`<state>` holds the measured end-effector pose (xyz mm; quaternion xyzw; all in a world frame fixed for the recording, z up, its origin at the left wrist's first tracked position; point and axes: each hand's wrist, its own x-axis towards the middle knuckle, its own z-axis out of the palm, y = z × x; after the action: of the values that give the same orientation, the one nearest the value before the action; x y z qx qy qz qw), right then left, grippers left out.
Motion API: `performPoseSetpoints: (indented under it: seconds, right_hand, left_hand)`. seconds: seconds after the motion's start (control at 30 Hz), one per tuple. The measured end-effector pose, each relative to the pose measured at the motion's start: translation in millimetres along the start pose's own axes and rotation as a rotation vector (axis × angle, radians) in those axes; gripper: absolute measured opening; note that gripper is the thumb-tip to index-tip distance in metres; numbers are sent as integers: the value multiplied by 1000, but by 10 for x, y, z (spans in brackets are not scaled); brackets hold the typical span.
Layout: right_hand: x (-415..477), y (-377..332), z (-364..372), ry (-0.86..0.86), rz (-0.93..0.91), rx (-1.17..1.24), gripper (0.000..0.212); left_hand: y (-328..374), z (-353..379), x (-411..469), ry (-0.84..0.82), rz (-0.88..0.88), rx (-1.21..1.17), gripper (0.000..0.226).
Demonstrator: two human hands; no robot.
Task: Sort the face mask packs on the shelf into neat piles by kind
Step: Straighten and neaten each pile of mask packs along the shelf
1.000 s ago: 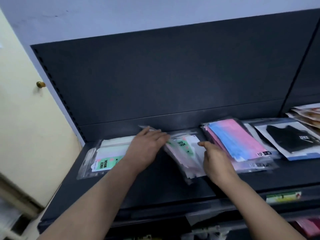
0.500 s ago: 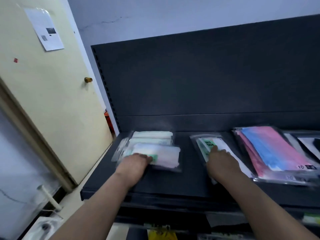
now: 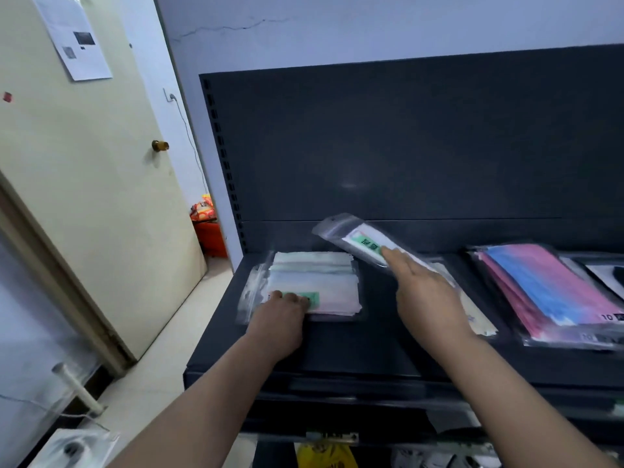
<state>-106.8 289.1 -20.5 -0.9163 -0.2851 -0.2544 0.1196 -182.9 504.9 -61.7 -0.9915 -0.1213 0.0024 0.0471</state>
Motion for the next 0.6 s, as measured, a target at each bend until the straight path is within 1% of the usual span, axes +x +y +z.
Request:
performPoseSetpoints:
  seconds: [0.03, 0.07, 0.17, 0.2, 0.23, 0.27, 0.3, 0.33, 0.37, 0.4, 0.43, 0.5, 0.53, 0.6]
  right_hand:
    - [0, -47, 63, 43, -54, 25, 81]
    - [1, -103, 119, 24, -104, 78, 83]
    - [5, -375, 243, -106, -213, 144, 87]
    - [7, -469, 288, -155, -247, 147, 88]
    - [7, -547, 338, -200, -285, 155, 88]
    - [5, -637, 405, -271, -321, 166, 87]
    - [-3, -717, 468, -369, -358, 165, 83]
    - [-13, -783, 534, -479, -387, 147, 75]
    - [-30, -824, 590, -587, -396, 133, 65]
    - [-49, -841, 615, -658, -374, 156, 57]
    - [-71, -863, 618, -677, -333, 200, 56]
    - [-105, -879, 616, -610, -233, 210, 56]
    - [-123, -883, 608, -579, -177, 159, 56]
    - [-158, -906, 604, -582, -59, 71, 53]
  left_hand:
    - [-46, -51, -10, 24, -50, -125, 42]
    - [-111, -100, -16, 96, -145, -289, 44]
    - [-407, -286, -89, 450, -492, -839, 50]
    - [-518, -330, -116, 547, -554, -943, 53]
    - [-610, -357, -133, 607, -570, -982, 56]
    - [-705, -361, -152, 620, -533, -958, 58]
    - [-781, -348, -162, 596, -449, -878, 57]
    - [-850, -324, -164, 531, -348, -771, 54]
    - [-889, -284, -165, 435, -252, -671, 50]
    - [-893, -238, -172, 320, -164, -600, 47]
    - [-887, -186, -194, 200, -74, -533, 44]
    - [-850, -51, -200, 38, 116, -379, 46]
    - [-823, 13, -202, -10, 187, -315, 49]
    - [-785, 102, -194, -59, 232, -255, 54]
